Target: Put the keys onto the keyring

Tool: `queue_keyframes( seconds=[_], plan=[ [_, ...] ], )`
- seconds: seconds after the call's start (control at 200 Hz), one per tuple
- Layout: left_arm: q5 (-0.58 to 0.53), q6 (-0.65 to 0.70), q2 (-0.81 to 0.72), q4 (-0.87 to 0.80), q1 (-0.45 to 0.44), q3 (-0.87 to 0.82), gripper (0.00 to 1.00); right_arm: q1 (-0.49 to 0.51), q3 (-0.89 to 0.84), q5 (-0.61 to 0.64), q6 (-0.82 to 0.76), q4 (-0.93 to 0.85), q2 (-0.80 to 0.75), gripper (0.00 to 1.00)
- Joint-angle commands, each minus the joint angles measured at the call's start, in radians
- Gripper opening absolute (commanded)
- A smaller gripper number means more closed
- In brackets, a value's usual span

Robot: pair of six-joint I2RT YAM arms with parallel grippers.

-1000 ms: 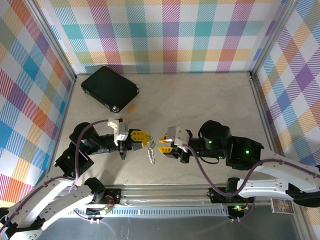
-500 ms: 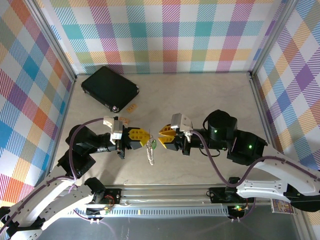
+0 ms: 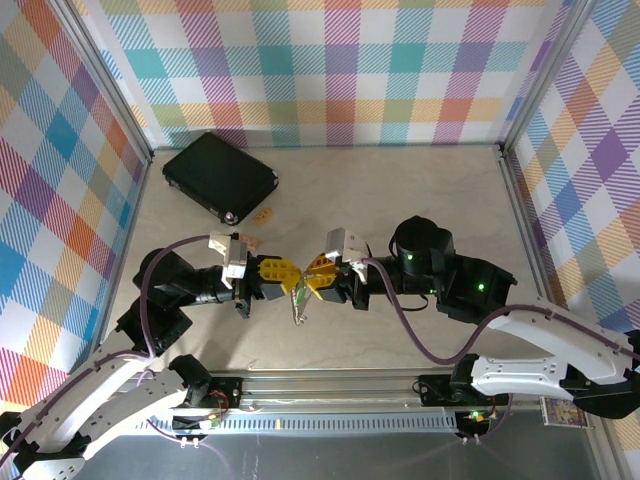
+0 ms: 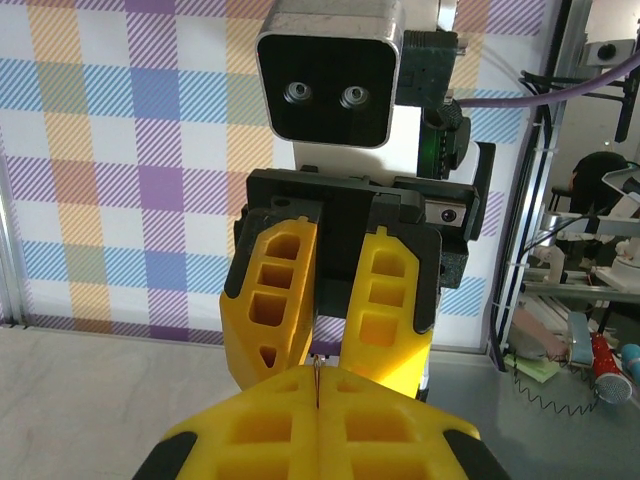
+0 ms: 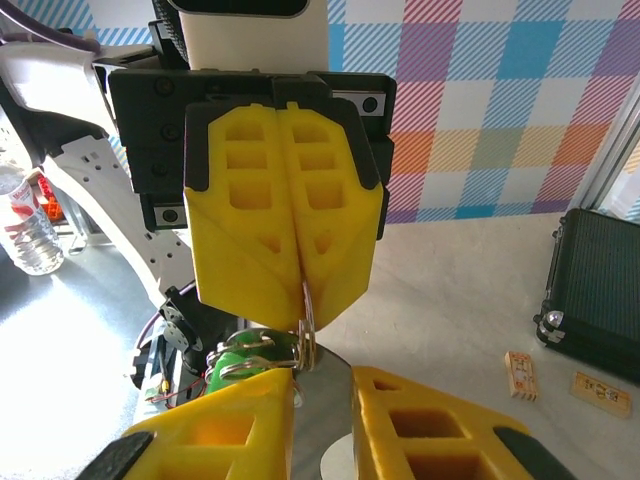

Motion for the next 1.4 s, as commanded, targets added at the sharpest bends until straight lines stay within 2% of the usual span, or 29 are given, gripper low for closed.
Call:
queue_keyframes(
  seconds=[0.0, 0.225, 0.615, 0.725, 0.875, 0.975, 1.06, 1.185, 1.355, 1.395],
  plan=[
    [0.009, 0.017, -0.005, 0.032, 0.010, -0.002, 0.00, -0.004, 0.021, -0.025, 0.020, 0.064, -0.007, 0.22],
    [0.012, 0.023, 0.001, 0.032, 0.009, 0.000, 0.00, -0.004, 0.022, -0.008, 0.019, 0.067, -0.014, 0.22],
    [0.015, 0.042, -0.002, -0.002, 0.010, 0.012, 0.00, -0.004, 0.052, 0.001, 0.009, 0.014, 0.023, 0.10],
    [0.018, 0.061, 0.001, -0.036, 0.009, 0.019, 0.00, -0.004, 0.066, 0.006, 0.009, -0.013, 0.031, 0.01],
    [0.012, 0.120, -0.003, -0.148, 0.009, 0.051, 0.00, -0.004, 0.113, 0.028, -0.005, -0.100, 0.056, 0.00],
    [-0.021, 0.196, -0.002, -0.294, 0.010, 0.090, 0.00, -0.004, 0.177, 0.037, -0.043, -0.203, 0.089, 0.00],
    [-0.058, 0.271, 0.003, -0.427, 0.009, 0.131, 0.07, -0.003, 0.237, 0.025, -0.085, -0.298, 0.121, 0.00],
    [-0.085, 0.372, 0.040, -0.613, 0.010, 0.194, 0.09, -0.004, 0.300, 0.007, -0.139, -0.397, 0.162, 0.00],
    [-0.097, 0.436, 0.078, -0.712, 0.009, 0.241, 0.09, -0.002, 0.352, 0.002, -0.176, -0.461, 0.199, 0.00],
    [-0.095, 0.443, 0.082, -0.722, 0.010, 0.245, 0.06, -0.001, 0.361, 0.001, -0.179, -0.469, 0.203, 0.00]
  ],
)
